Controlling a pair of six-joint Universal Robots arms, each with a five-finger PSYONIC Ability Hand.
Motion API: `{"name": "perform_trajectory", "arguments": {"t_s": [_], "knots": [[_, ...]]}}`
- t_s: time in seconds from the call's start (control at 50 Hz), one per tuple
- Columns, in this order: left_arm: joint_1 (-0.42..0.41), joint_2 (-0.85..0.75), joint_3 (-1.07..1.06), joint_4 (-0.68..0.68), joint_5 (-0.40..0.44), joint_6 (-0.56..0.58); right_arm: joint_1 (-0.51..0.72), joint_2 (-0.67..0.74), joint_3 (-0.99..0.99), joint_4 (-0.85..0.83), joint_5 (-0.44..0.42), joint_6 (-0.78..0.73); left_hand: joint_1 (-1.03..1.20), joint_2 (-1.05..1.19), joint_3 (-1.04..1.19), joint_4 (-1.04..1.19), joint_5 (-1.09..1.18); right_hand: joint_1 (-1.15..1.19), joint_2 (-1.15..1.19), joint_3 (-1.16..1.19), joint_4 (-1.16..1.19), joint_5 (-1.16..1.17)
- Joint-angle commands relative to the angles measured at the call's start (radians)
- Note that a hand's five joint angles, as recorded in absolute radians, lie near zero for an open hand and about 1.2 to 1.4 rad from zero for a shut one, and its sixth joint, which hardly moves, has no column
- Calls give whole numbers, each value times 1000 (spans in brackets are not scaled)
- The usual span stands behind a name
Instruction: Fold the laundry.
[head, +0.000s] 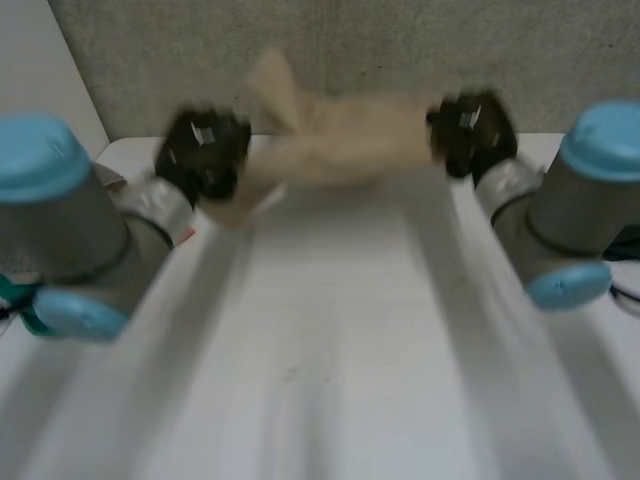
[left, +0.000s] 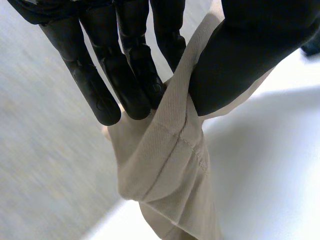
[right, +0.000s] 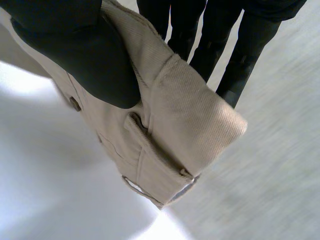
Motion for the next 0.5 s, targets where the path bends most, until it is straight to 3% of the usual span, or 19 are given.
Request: {"name": "perform_trajectory", "arguments": {"t_s": [0.02,0.06,0.12,0.3,0.5], "knots": [[-16,-86,-163,53,-18,103,-3,70,133,79,1,-77,-34,-76,-73,-82,-68,291,221,207,199,198],[-13,-69,-190,55,-32,134,-7,62,157,105,6,-75,-394,-436,-432,-441,-428,291,221,207,199,198],[-9,-31,-221,58,-61,148,-13,42,182,121,4,-55,-557,-599,-596,-605,-592,291,221,207,199,198],[7,61,-330,40,-140,103,-36,-61,298,133,0,55,-555,-597,-593,-602,-589,291,221,207,199,198],[5,35,-378,15,-95,10,-44,-71,357,130,-25,71,-479,-521,-517,-526,-513,291,221,207,199,198]]}}
